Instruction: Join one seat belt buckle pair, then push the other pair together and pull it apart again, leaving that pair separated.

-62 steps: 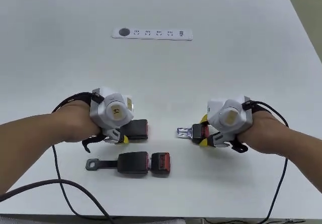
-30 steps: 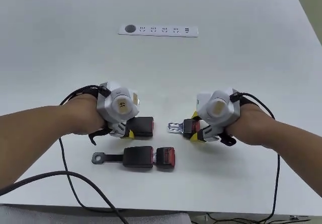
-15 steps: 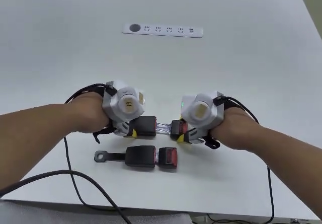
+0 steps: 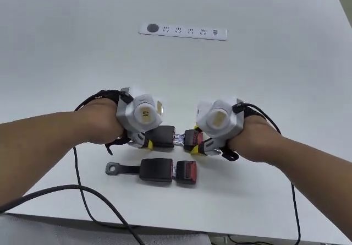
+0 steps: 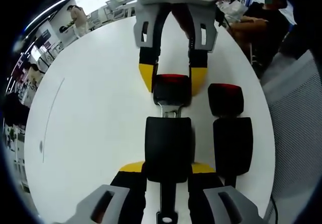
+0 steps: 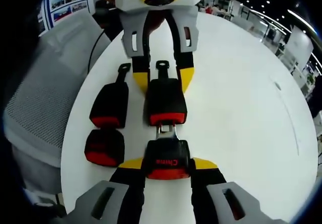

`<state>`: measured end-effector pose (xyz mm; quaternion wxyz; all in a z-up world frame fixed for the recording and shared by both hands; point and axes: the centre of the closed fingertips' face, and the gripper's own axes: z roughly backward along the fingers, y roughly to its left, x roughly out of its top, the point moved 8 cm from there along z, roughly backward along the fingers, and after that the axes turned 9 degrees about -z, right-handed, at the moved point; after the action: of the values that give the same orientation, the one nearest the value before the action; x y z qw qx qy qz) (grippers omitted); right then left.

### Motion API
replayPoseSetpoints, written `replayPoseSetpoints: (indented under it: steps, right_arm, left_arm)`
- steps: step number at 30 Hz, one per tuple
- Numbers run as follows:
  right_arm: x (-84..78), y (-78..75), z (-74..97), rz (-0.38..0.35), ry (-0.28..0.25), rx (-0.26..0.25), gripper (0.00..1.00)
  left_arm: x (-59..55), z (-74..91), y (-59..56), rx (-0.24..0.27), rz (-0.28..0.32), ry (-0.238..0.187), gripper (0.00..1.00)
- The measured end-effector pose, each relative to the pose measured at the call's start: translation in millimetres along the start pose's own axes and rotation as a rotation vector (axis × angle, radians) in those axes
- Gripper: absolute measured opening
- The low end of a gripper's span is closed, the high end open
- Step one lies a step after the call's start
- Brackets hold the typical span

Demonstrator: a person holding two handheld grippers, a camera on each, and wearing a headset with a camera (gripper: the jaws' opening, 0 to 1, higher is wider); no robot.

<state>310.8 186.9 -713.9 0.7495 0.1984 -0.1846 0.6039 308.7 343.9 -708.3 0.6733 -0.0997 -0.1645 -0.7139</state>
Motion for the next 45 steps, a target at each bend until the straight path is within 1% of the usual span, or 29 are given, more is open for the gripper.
replayPoseSetpoints:
  steps: [4,6,10,15,19,22,25,29,32,39,45]
  right_arm:
    - [1.2,-1.8,-0.8,0.023,0.008,0.019,0.31]
    - [1.7,-1.8,-0.6,0.027,0.014,0.019,0.3]
    - [5.2,-2.4,-0.9,0.032,0.027,0.017,0.3]
    - [6.7,-2.8,-2.4,0.042,0.038,0.021,0.3]
    - [8.2,-1.6,-3.4,0.041,0.042,0.022,0.3]
    - [13.1,0.0,-6.3,0.04,0.034,0.024,0.3]
    - [20.0,1.4,-10.3,0.04,0.052,0.024,0.3]
    - [17.2,1.7,-9.3,0.039,0.045,0.03,0.3]
    - [18.0,1.2,-9.7,0.038,0.047,0.031,0.3]
    - [17.7,1.0,-10.4,0.027,0.045,0.029,0.31]
    - [17.5,0.9,-10.2,0.032,0.047,0.027,0.31]
  left_arm:
    - [0.2,0.0,-0.5,-0.007,-0.009,-0.004,0.32]
    - [0.3,0.3,-0.9,-0.008,-0.018,-0.006,0.31]
    - [-0.5,-0.4,-0.2,-0.011,-0.017,-0.011,0.31]
    - [0.2,-1.8,0.2,-0.019,-0.026,-0.005,0.31]
    - [-1.3,-2.4,-0.1,-0.017,-0.019,-0.006,0.31]
    - [-1.0,-2.5,-0.4,-0.017,-0.011,-0.007,0.31]
    - [-0.8,-2.5,-0.4,-0.018,-0.01,-0.009,0.31]
    - [-0.7,-2.2,-0.2,-0.02,-0.003,-0.013,0.31]
    - [0.0,-1.8,-0.7,-0.024,-0.002,-0.012,0.31]
    - [1.9,-2.4,-0.1,-0.032,0.004,0.009,0.32]
    - [-0.3,-1.2,-1.2,-0.027,0.0,-0.005,0.32]
